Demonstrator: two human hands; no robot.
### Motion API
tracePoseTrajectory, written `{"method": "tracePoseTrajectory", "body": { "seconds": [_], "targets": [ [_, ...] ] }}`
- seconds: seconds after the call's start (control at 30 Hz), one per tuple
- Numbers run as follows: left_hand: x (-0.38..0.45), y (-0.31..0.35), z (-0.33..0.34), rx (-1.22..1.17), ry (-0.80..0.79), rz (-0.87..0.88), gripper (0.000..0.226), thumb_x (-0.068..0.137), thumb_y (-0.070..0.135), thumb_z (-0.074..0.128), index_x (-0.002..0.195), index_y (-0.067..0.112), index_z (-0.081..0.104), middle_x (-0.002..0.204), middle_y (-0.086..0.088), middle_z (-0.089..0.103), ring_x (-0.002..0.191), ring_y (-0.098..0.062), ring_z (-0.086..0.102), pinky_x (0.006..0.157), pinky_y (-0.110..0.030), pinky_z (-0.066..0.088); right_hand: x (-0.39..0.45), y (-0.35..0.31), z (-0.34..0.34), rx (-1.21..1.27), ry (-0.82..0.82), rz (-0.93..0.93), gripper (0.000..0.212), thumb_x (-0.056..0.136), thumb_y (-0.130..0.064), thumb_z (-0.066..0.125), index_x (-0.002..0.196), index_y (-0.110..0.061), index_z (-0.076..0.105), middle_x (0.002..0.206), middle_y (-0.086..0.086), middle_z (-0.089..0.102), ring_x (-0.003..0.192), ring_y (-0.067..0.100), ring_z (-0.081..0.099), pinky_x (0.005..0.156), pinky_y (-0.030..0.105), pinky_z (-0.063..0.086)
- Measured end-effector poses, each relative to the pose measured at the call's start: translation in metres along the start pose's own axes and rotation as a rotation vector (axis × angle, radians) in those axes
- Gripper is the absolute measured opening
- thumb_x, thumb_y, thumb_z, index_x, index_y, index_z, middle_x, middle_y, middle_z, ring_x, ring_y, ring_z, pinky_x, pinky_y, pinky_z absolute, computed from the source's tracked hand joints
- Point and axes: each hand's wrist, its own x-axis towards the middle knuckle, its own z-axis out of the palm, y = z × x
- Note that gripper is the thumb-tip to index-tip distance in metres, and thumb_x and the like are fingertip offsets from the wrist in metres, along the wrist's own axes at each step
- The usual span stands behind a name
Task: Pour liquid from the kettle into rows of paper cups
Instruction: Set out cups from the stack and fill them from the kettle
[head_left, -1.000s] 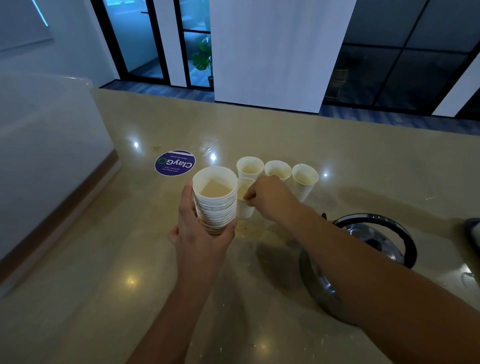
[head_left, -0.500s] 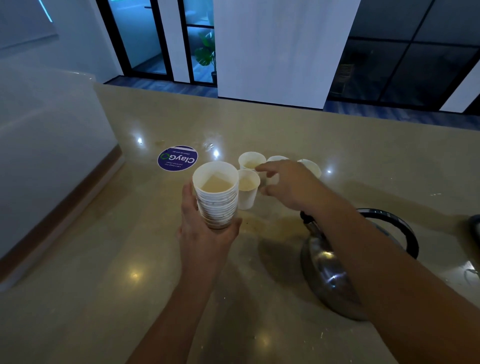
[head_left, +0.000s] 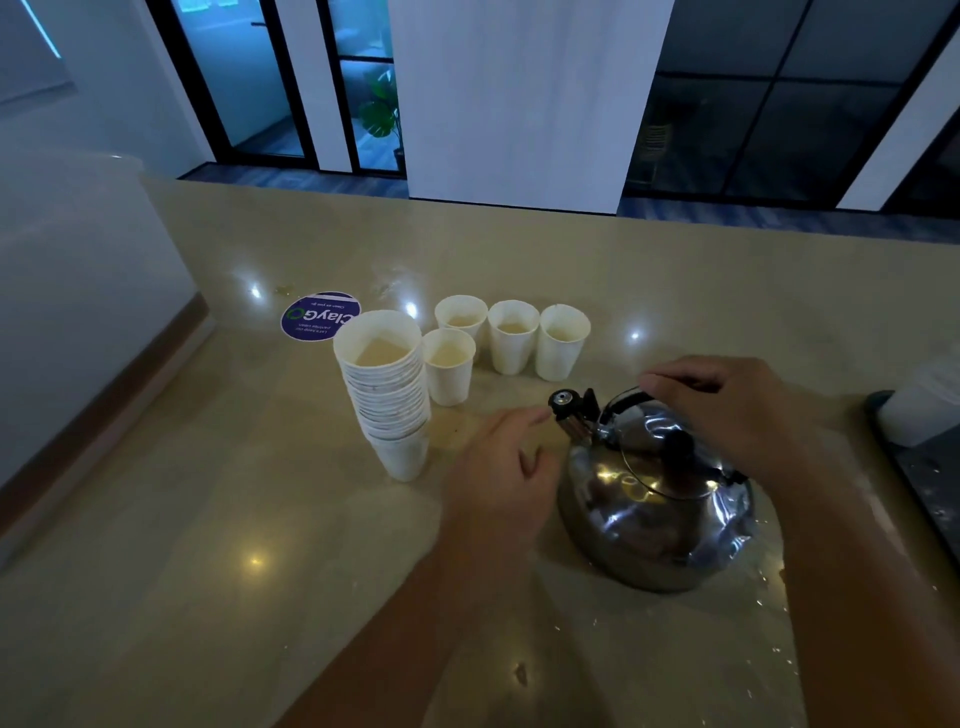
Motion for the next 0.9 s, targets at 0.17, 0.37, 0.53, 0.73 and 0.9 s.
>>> {"method": "tracePoseTrajectory", "body": {
  "seconds": [0.17,0.37,0.53,0.73,0.9],
  "targets": [
    [0.02,0.028,0.012,0.031,-0.142,0.015,0.046,0.095,0.022,0.057,0.141,0.022,0.052,0.133,0.01,0.058,0.094,-0.007,0.06,0.087,-0.027,0.049,-0.017,0.012,0.004,0.13,0.091,0.033,0.007,0.084,-0.04,0.078,0.09,-0.038,0.077,0.082,-0.025,0.073,0.077,-0.011,0.065,0.07,0.011,0.045],
    [0.027,0.035,0.018,0.007,-0.13,-0.027,0.05,0.094,0.028,0.059,0.143,0.026,0.054,0.13,0.009,0.065,0.1,-0.01,0.066,0.097,-0.031,0.052,-0.021,0.019,0.014,0.135,0.22,0.032,0.012,0.079,-0.045,0.081,0.08,-0.034,0.077,0.075,-0.017,0.073,0.072,0.0,0.067,0.066,0.021,0.049],
    [0.02,0.043,0.019,0.108,-0.143,0.08,0.043,0.093,0.025,0.06,0.136,0.027,0.061,0.118,0.004,0.072,0.104,-0.013,0.064,0.083,-0.018,0.041,-0.027,0.011,0.012,0.217,0.177,0.024,0.01,0.078,-0.038,0.083,0.083,-0.029,0.079,0.076,-0.008,0.075,0.075,0.013,0.072,0.068,0.025,0.055],
    [0.047,0.045,-0.002,0.395,-0.306,0.169,0.022,0.092,0.027,0.052,0.104,0.031,0.07,0.084,0.006,0.069,0.078,-0.015,0.061,0.059,-0.027,0.041,-0.029,0.001,0.015,0.214,0.126,0.033,0.012,0.076,-0.038,0.084,0.082,-0.029,0.08,0.073,-0.007,0.075,0.073,0.013,0.071,0.061,0.019,0.052],
    [0.08,0.063,-0.039,0.503,-0.378,0.211,0.022,0.088,0.025,0.056,0.094,0.031,0.077,0.076,0.005,0.067,0.074,-0.016,0.06,0.06,-0.029,0.046,-0.017,-0.026,0.018,0.228,0.113,-0.014,0.009,0.076,-0.036,0.085,0.081,-0.03,0.081,0.074,-0.005,0.076,0.073,0.015,0.072,0.07,0.032,0.057]
  ]
}}
